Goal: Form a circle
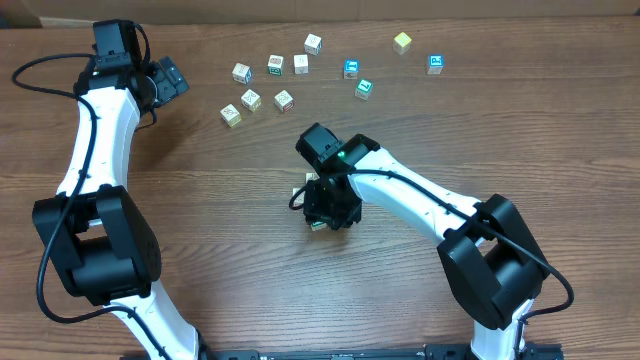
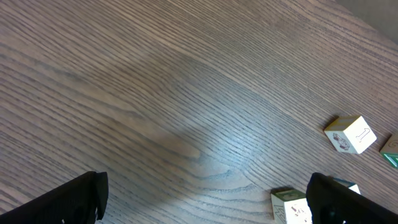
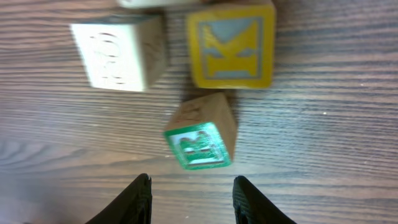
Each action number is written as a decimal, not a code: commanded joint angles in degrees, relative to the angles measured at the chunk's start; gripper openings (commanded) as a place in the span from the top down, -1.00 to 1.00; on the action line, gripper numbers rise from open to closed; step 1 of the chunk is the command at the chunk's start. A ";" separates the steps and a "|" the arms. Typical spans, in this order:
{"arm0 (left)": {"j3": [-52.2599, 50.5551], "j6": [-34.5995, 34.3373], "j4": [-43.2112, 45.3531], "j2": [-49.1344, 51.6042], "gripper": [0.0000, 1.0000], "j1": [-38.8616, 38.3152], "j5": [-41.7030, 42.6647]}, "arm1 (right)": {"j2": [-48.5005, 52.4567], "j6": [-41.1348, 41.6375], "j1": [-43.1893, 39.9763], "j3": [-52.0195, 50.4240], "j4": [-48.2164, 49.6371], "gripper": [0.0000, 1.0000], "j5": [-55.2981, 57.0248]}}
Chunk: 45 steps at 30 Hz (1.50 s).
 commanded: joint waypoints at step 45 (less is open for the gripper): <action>0.61 -0.15 0.09 -0.66 -0.99 -0.39 0.07 | 3.34 11.76 2.14 -2.75 1.46 0.93 3.72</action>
